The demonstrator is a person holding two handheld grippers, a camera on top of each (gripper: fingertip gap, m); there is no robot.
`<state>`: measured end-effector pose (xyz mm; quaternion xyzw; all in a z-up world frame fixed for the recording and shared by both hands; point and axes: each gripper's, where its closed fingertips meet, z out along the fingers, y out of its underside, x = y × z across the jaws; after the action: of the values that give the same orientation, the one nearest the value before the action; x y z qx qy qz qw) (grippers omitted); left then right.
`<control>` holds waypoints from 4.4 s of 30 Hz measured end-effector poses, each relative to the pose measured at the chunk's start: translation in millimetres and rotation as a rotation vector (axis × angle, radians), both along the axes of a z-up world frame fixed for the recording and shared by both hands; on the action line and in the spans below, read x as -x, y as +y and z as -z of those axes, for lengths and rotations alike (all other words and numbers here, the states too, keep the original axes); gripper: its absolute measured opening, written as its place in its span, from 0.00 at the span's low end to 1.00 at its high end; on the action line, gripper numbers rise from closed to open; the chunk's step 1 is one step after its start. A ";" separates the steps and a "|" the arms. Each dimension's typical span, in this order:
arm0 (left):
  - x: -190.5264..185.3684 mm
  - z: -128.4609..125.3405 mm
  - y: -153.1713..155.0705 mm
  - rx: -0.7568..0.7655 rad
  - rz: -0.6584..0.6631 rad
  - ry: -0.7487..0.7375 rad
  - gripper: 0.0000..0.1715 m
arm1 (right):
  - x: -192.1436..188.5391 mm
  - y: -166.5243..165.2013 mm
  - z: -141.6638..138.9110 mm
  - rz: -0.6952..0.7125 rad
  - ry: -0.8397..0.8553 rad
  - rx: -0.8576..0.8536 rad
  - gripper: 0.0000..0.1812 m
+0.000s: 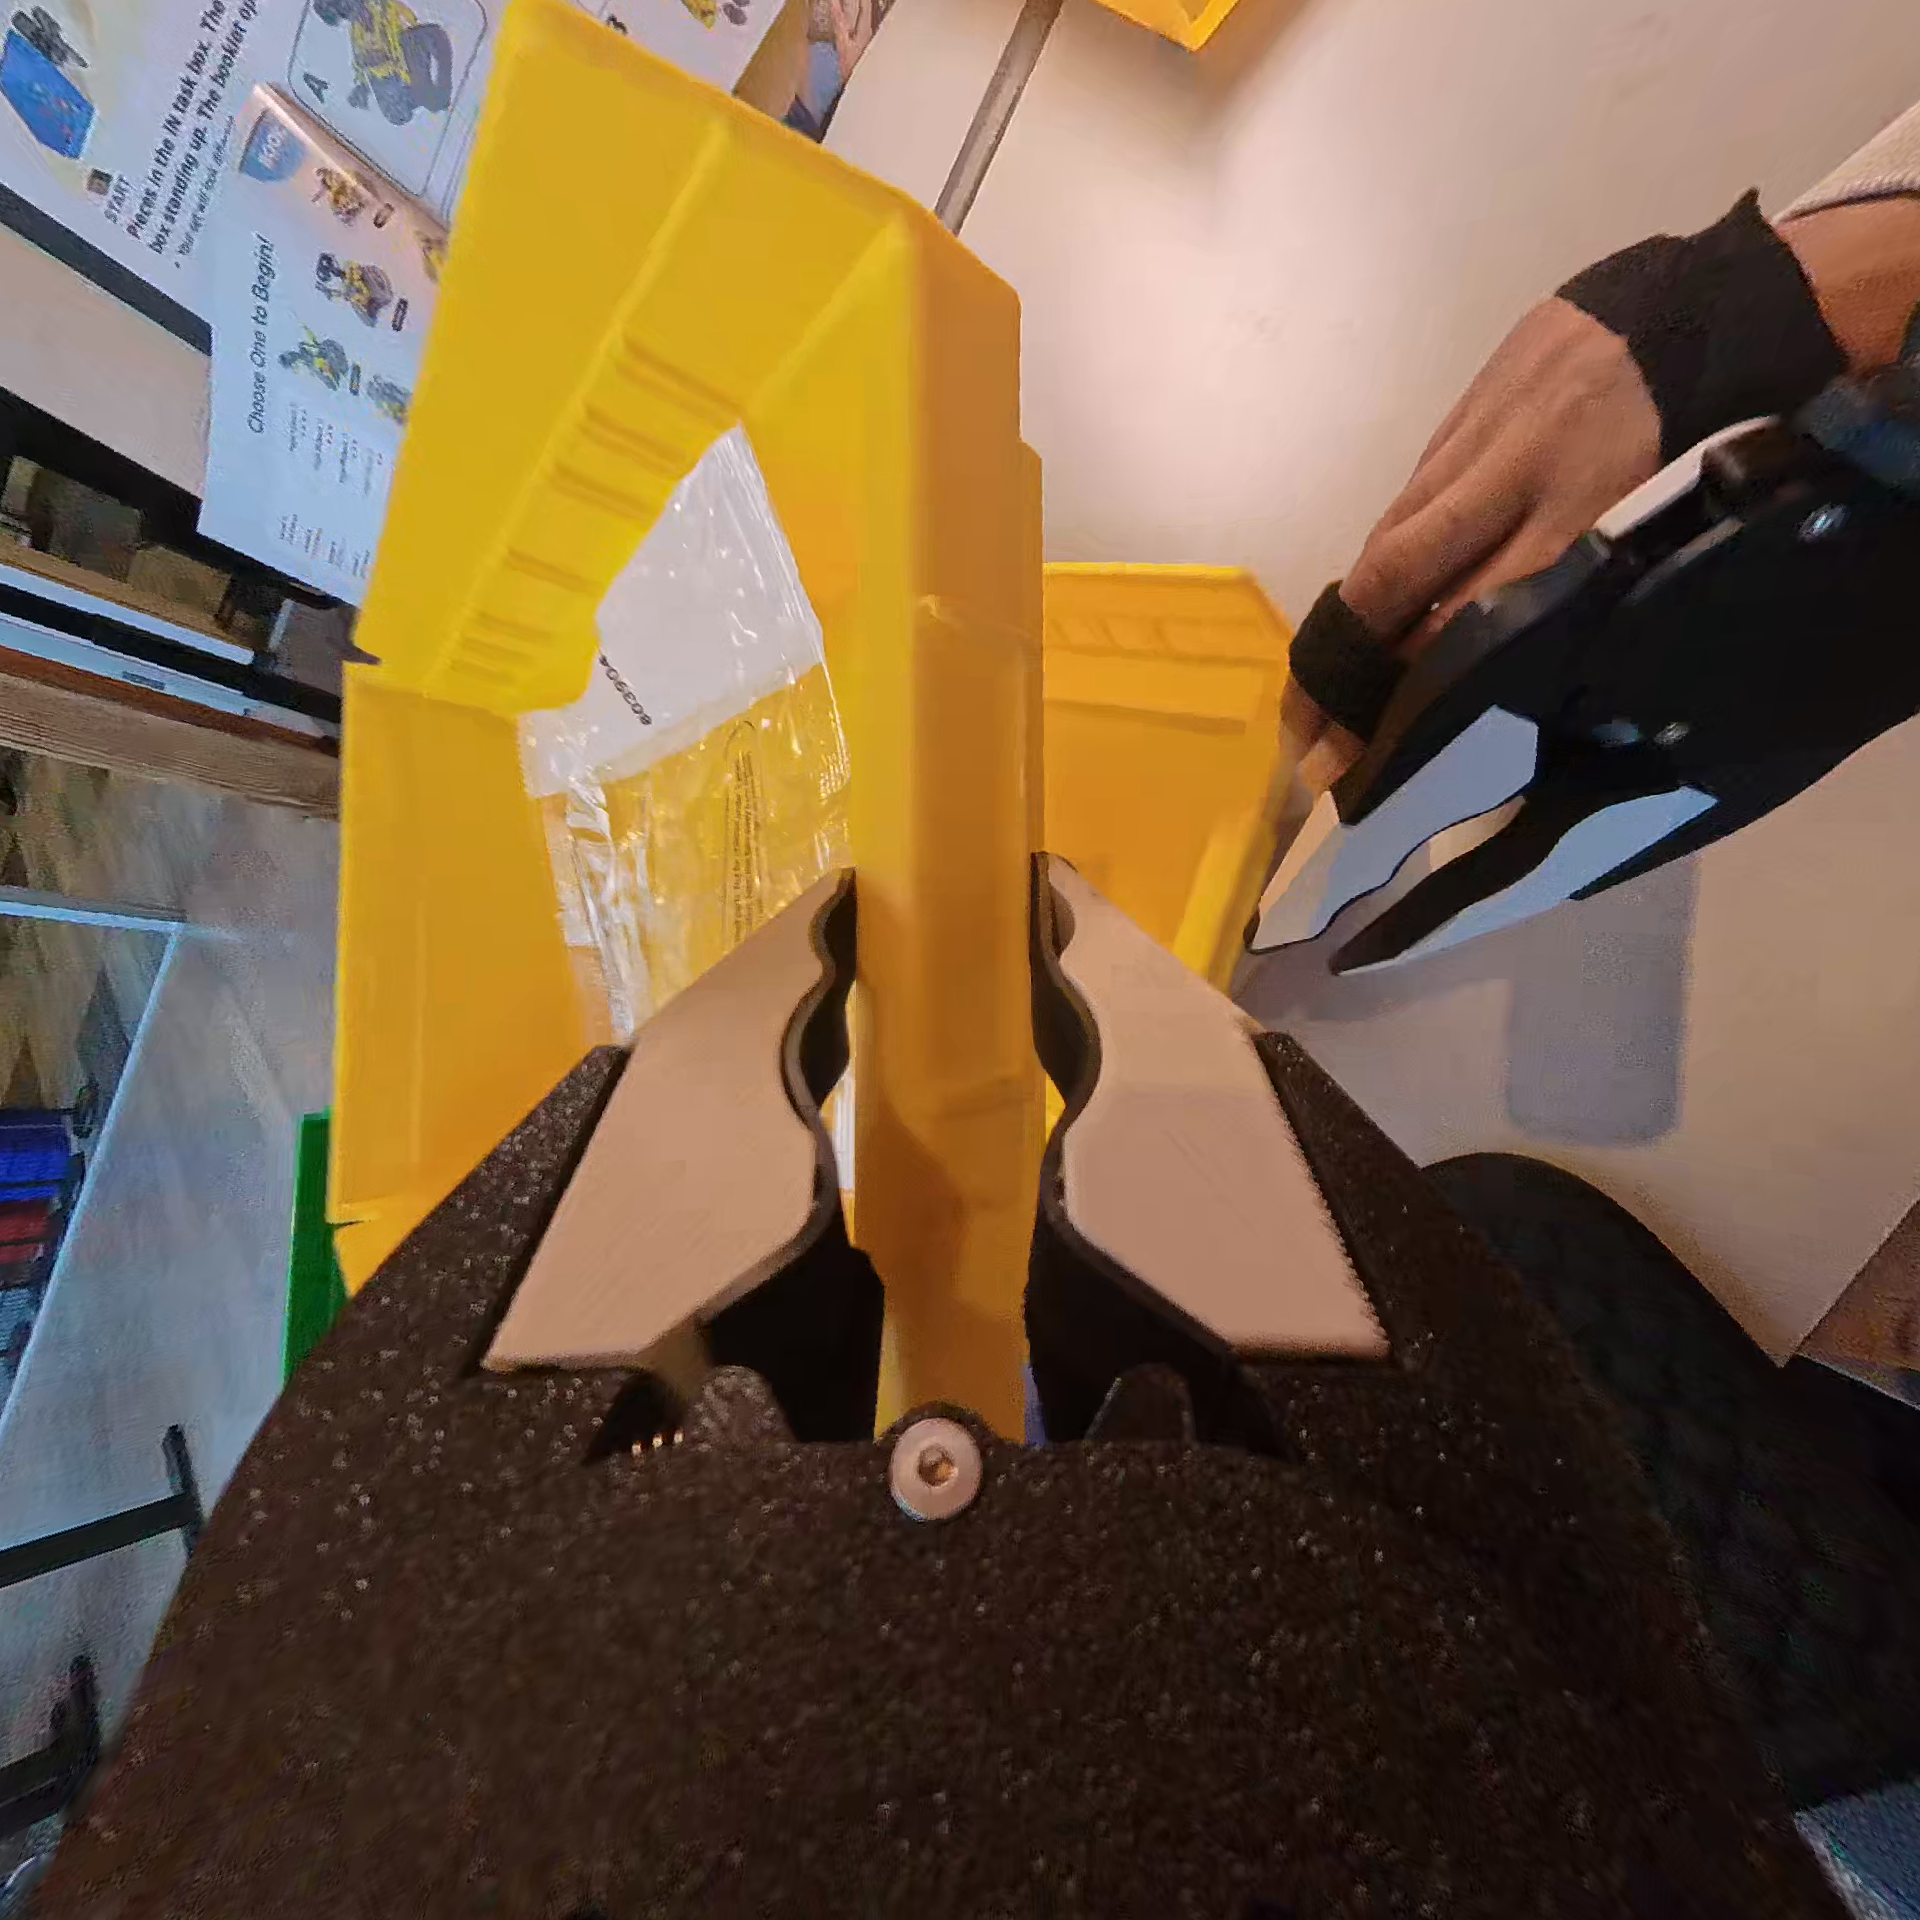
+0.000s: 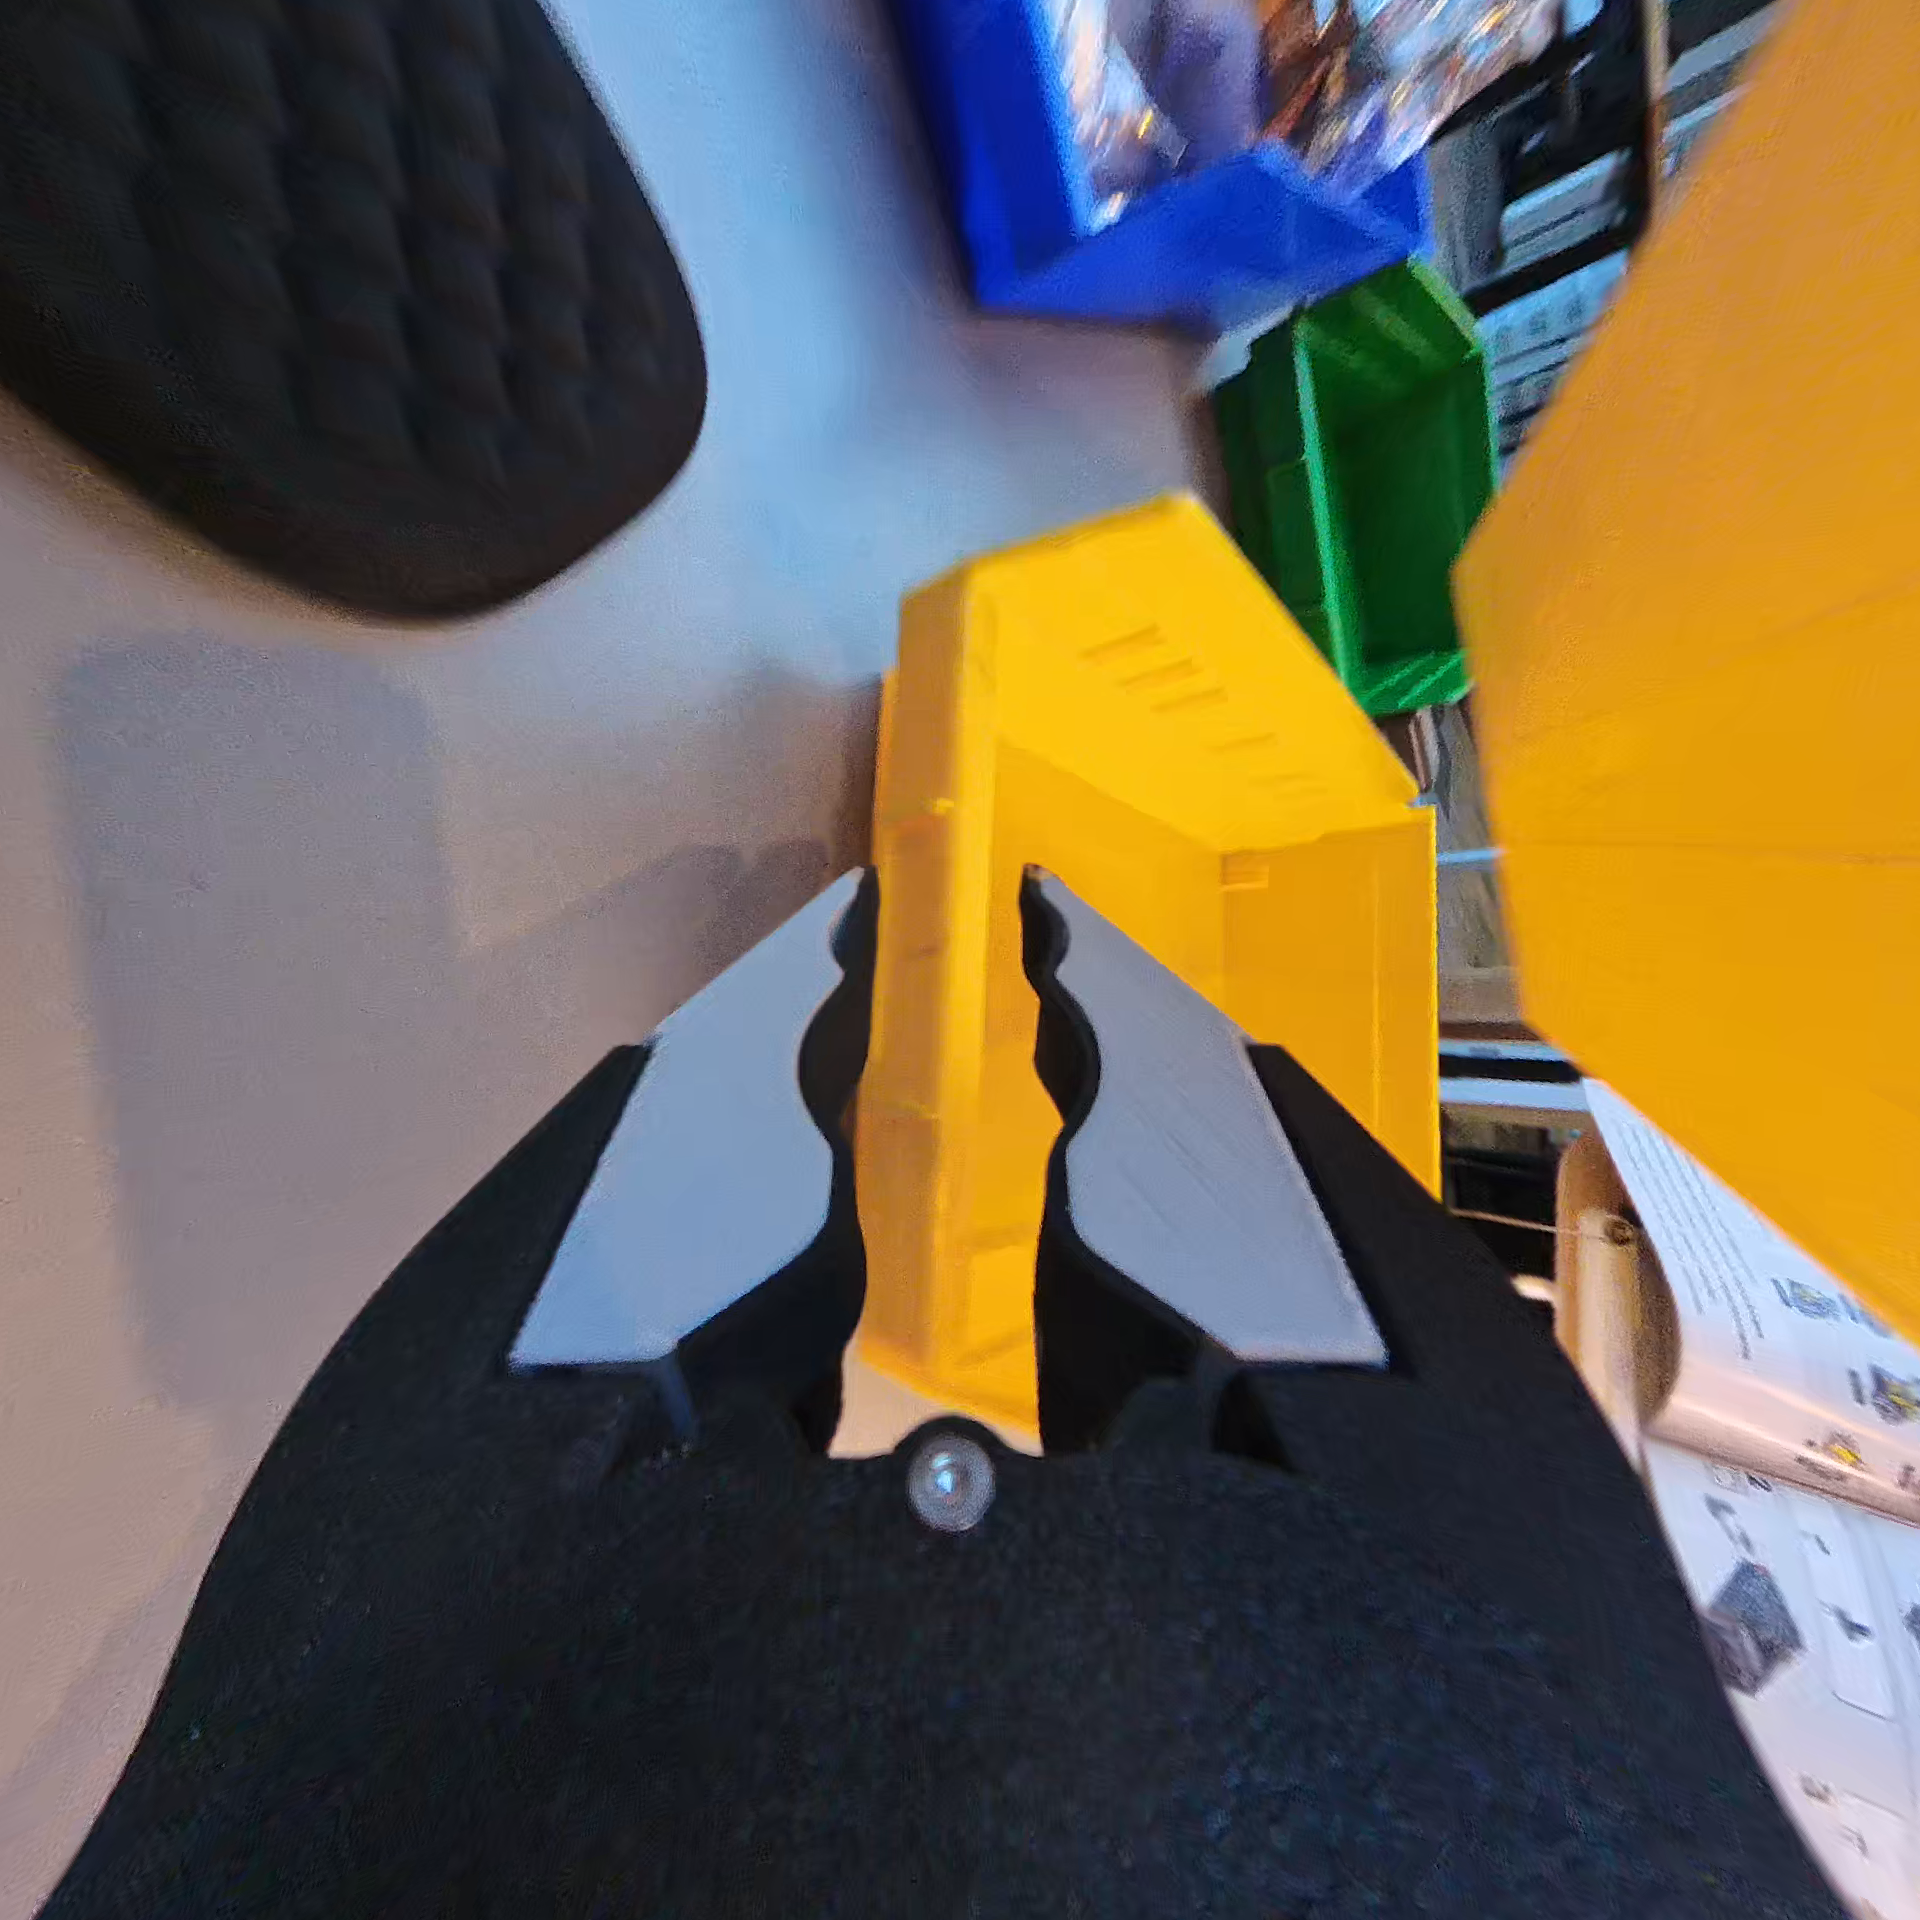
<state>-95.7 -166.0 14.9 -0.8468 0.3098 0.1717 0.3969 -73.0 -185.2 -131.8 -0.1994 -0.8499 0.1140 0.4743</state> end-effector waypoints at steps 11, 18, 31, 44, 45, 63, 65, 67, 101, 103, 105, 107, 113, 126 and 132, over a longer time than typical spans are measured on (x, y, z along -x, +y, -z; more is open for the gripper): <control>-0.5 42.1 -10.1 -0.100 0.030 0.285 0.18 | -107.7 15.1 -15.5 0.058 -0.021 0.403 0.17; 1.3 111.7 3.5 -0.060 0.133 0.318 0.17 | -149.4 44.4 -22.1 0.137 0.049 0.610 0.17; 38.0 156.0 38.4 0.041 0.073 -0.072 0.28 | -196.9 88.2 -33.7 0.261 0.181 0.829 0.18; 24.7 160.9 43.5 0.386 0.079 0.060 0.16 | -208.1 103.3 -37.7 0.289 0.210 0.934 0.18; 25.1 159.5 46.1 0.370 0.088 0.089 0.16 | -208.9 103.9 -36.6 0.294 0.212 0.919 0.18; 24.1 145.9 55.7 0.299 0.083 -0.053 0.28 | -213.5 116.2 -18.0 0.337 0.193 0.983 0.18; 32.1 169.7 51.9 0.407 0.053 -0.025 0.36 | -211.5 115.8 -16.8 0.335 0.184 0.997 0.18; 39.9 200.1 54.7 0.459 0.038 0.057 0.36 | -209.5 114.8 -17.2 0.330 0.181 1.001 0.18; 53.9 172.8 48.3 0.230 -0.012 0.181 0.25 | -219.6 130.3 -24.3 0.352 0.253 1.151 0.18; 54.1 148.3 39.3 0.199 -0.033 0.161 0.25 | -219.3 130.5 -23.8 0.353 0.247 1.160 0.18; 61.2 116.7 31.9 0.162 -0.067 0.130 0.25 | -219.2 130.4 -23.7 0.351 0.244 1.162 0.18; 82.1 85.1 28.0 0.127 -0.113 0.156 0.25 | -219.3 129.7 -24.0 0.348 0.245 1.159 0.18; 210.9 24.5 33.2 0.179 -0.354 0.331 0.25 | -218.8 129.6 -23.2 0.352 0.241 1.154 0.18; 385.1 138.6 64.7 0.504 -0.555 0.267 0.25 | -223.3 140.6 -30.0 0.368 0.299 1.215 0.18; 396.9 165.2 73.1 0.514 -0.503 0.241 0.29 | -224.2 142.7 -31.0 0.364 0.303 1.246 0.18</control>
<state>-492.6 -92.9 -150.4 -0.9421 0.1698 0.2786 0.0777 151.2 -42.5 -100.8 -0.5584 -0.5017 0.5287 0.3961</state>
